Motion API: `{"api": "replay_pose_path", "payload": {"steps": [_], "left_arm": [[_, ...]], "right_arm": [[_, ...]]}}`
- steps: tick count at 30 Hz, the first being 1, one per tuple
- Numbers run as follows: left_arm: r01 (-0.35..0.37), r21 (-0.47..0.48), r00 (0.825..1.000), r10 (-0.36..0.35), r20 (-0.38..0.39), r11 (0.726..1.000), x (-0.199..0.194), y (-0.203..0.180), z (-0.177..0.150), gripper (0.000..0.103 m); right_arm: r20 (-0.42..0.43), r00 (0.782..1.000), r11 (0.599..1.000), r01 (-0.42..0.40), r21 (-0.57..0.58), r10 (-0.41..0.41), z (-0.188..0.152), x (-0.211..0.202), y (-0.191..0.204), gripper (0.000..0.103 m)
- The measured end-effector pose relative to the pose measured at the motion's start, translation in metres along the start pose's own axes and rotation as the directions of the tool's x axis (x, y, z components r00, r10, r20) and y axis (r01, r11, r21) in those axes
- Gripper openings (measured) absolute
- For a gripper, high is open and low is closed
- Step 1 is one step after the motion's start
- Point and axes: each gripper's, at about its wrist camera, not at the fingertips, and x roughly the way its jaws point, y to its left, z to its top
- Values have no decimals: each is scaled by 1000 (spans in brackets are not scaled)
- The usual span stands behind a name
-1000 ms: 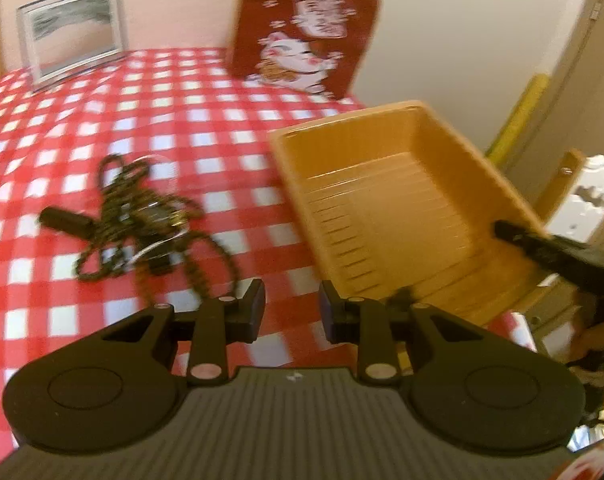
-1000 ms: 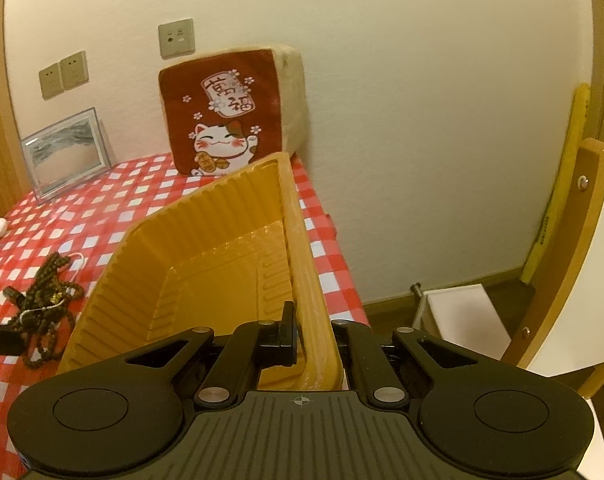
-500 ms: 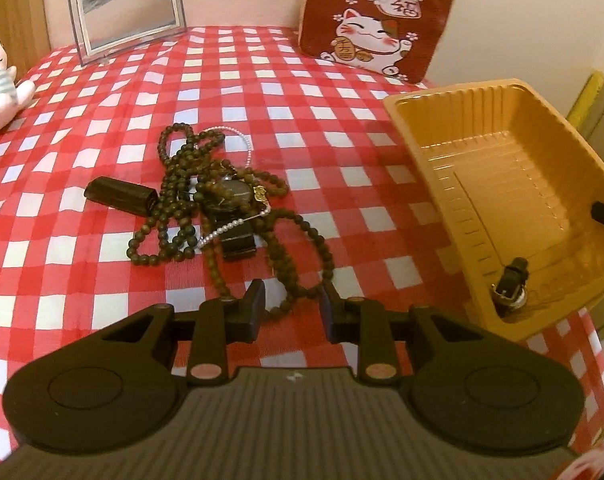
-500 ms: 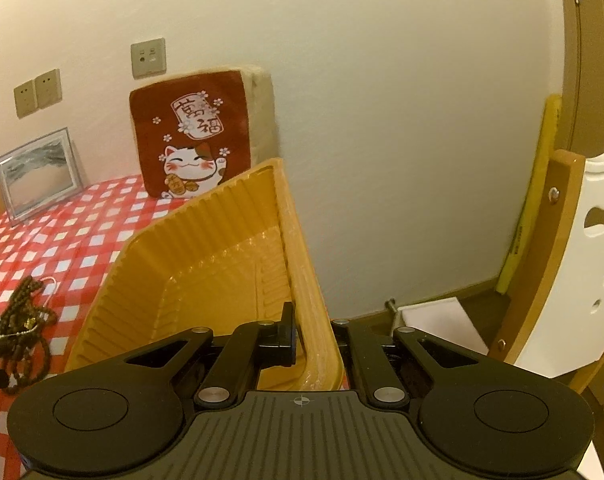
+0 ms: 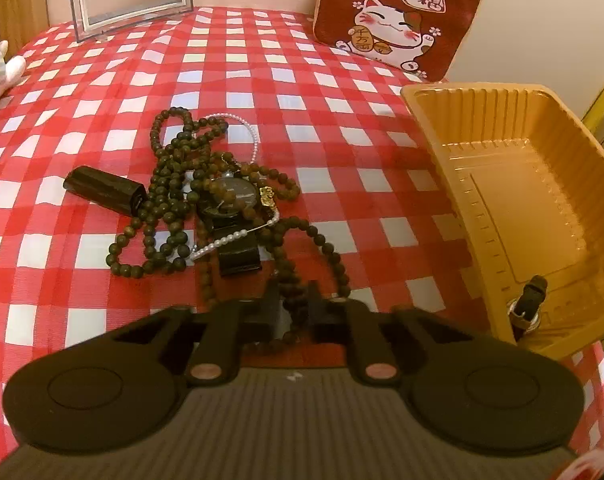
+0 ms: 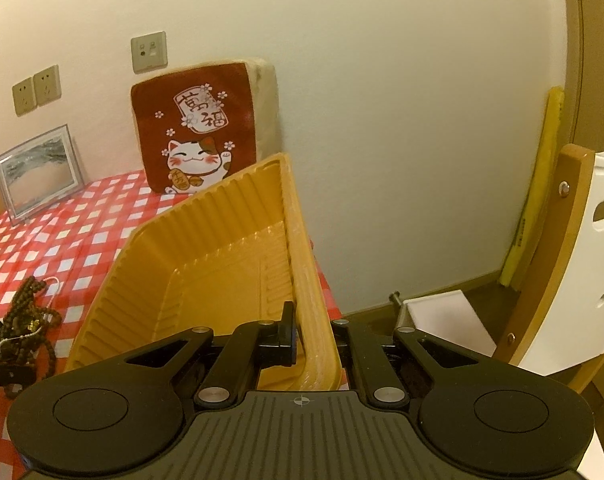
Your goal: Organize jewelry
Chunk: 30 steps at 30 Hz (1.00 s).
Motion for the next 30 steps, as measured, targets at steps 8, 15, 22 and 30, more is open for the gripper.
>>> {"api": "replay_pose_path", "payload": {"steps": [8,15,22,30], "left_arm": [[54,18,997,-55,56,998,-28,-7,3,6],[117,14,983,-118,138,993,-63,-19,15,6],[226,31,957,-228,179,974,-83,-44,29,6],[377,104,913,-388,124,921,-72,-100,31,6]], "right_arm": [[-4,1000,1000,-4,0,4,-1,0,1,5],[-6,1000,1000,-12,-8,12,0,0,2,6],[-9,1000,1000,-19,-14,19,0,1,2,6],[-16,999,999,-29,-25,29,-1,0,1,6]]}}
